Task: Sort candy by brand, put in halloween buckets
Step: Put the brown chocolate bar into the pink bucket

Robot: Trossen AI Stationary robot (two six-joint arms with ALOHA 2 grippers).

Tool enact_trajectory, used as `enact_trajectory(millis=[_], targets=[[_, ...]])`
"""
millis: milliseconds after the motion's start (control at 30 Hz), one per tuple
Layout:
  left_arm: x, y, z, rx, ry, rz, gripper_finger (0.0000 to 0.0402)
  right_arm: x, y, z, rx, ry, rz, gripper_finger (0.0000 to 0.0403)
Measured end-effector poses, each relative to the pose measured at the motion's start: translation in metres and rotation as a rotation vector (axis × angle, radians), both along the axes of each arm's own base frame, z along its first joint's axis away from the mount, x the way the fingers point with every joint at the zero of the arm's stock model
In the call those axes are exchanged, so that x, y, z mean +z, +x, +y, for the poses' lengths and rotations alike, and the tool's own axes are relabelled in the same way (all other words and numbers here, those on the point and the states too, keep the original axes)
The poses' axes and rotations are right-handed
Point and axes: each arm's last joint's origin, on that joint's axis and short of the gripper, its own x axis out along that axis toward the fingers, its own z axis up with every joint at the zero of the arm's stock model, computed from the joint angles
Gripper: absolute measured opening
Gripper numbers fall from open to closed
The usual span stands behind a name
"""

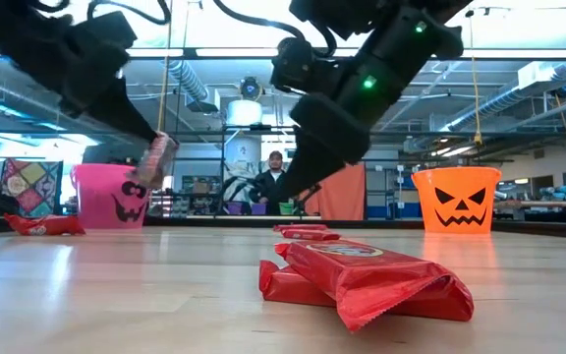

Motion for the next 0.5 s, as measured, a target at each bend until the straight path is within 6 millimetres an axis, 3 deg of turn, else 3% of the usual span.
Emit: enact_trajectory(millis=[200, 500], targets=[[0.016, -0.017, 0.044, 0.221, 0.016, 0.011, 0.0003, -0.001, 0.0, -0.002, 0.027, 0.058, 0.013, 0.0085], [0.03, -0.037, 0.096, 0.557, 0.126, -0.006, 0.0003, 0.0, 0.001, -0.005, 0.011, -0.03, 0.006, 0.0085]])
